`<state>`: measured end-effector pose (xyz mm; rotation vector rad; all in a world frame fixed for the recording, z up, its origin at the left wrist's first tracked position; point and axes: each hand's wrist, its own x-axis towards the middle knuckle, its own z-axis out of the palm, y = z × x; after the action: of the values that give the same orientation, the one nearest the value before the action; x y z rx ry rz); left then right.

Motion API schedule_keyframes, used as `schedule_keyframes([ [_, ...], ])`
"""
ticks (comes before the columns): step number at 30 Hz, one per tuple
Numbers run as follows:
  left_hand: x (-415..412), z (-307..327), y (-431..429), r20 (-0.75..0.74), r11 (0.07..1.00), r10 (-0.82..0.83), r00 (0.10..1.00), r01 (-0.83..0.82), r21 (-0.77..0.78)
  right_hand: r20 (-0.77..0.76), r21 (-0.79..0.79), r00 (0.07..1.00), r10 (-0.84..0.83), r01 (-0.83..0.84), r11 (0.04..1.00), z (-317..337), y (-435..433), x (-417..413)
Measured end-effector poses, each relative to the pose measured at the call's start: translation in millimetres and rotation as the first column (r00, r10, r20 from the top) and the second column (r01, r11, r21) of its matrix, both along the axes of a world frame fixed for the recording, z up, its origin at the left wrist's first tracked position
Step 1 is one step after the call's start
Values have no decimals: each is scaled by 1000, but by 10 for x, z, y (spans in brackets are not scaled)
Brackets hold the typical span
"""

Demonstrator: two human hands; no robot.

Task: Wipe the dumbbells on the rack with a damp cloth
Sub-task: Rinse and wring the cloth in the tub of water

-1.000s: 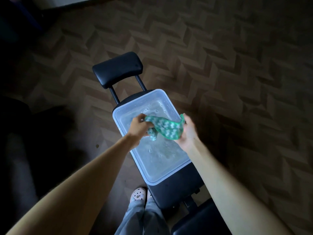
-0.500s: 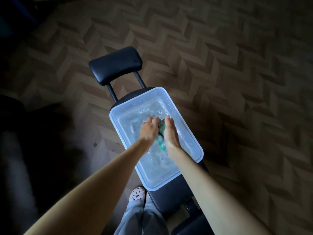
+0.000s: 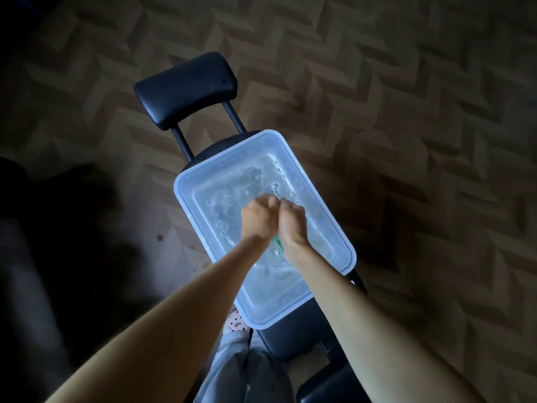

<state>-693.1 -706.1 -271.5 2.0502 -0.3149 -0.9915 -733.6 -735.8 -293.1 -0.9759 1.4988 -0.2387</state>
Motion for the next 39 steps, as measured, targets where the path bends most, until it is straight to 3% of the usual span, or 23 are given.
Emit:
schedule_keyframes([
  [7, 4, 9, -94, -40, 992, 35, 999, -30, 121, 117, 77, 992, -40, 31, 997, 11, -65, -54],
  [13, 69, -20, -124, -155, 963, 231, 961, -203, 179, 64, -1, 984, 165, -166, 986, 135, -124, -41],
  [15, 141, -41, -129, -241, 931, 336, 910, -283, 229, 167, -21, 967, 194, -193, 981, 195, -142, -85],
  [18, 197, 35, -123, -460, 883, 469, 754, -403, 240, 317, -53, 907, 277, -274, 960, 208, -155, -166],
  [20, 190, 124, -111, -621, 879, 455, 638, -434, 198, 288, -82, 897, 335, -326, 942, 202, -114, -169],
  [22, 166, 159, -98, -648, 929, 350, 676, -339, 148, 160, -162, 942, 296, -271, 949, 178, -98, -158],
  [24, 148, 151, -79, -498, 978, 209, 842, -172, 119, -15, -239, 967, 254, -250, 938, 151, -119, -132],
  [26, 121, 129, -73, -248, 997, 64, 967, -52, 55, -61, -190, 980, 188, -196, 962, 178, -147, -84],
  [30, 23, 110, -30, 178, 994, -110, 978, 109, 16, -27, -28, 993, 118, -119, 992, 200, -138, 57],
  [33, 61, 28, -18, 213, 999, -35, 977, 27, 40, -31, 6, 985, 167, -167, 986, 198, -75, 107],
  [39, 100, 20, -73, 147, 997, -25, 989, 14, 79, 35, 173, 997, 72, -77, 982, 146, -132, 55],
])
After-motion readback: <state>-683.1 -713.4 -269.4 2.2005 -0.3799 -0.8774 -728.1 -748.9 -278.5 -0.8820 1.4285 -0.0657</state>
